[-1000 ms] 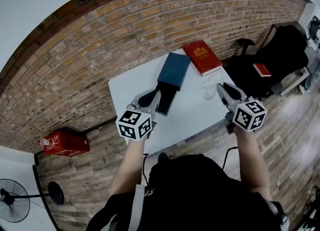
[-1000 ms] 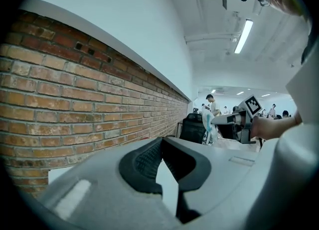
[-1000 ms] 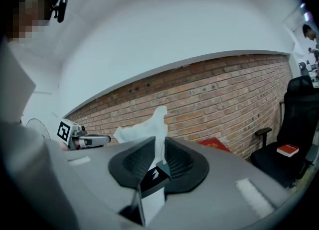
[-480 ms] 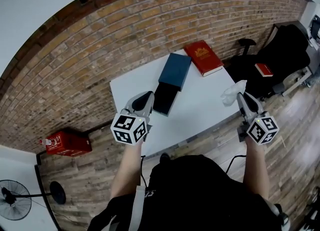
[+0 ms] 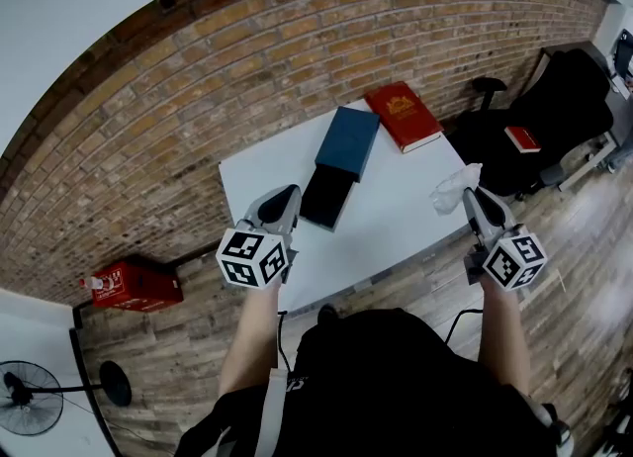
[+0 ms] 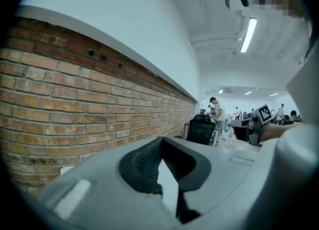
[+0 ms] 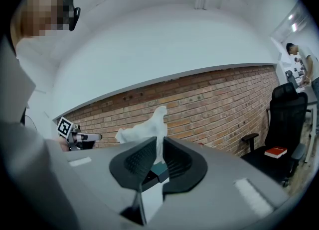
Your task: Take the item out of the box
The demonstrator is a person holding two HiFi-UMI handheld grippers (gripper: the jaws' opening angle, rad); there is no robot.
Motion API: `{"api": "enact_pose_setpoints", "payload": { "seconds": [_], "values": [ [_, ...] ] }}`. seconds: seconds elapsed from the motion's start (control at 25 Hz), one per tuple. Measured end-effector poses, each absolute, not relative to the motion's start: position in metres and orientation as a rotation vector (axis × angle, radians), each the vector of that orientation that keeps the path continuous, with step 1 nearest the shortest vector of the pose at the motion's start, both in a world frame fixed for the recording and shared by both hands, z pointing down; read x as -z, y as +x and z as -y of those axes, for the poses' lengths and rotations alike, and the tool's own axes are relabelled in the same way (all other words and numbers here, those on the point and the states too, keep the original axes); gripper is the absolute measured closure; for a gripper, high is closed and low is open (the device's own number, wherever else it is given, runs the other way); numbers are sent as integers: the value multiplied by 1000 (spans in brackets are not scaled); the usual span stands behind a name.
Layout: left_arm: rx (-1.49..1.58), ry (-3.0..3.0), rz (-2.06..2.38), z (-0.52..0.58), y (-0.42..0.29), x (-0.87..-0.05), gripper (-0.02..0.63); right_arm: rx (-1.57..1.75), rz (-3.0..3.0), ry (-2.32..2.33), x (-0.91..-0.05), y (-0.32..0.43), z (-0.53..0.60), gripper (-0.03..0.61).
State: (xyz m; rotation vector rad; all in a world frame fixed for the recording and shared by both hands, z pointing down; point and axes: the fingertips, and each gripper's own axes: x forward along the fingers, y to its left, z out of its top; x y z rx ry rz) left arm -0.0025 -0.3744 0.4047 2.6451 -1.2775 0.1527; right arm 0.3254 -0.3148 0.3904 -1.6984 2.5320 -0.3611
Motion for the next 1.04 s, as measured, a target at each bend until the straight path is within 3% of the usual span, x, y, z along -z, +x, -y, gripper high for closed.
{"api": "enact_pose_setpoints", "payload": {
  "seconds": [1.04],
  "values": [
    [-166,2693,1193,375,20,-405,611,360,-2565,-1662,-388,307,323,546]
  ]
}}
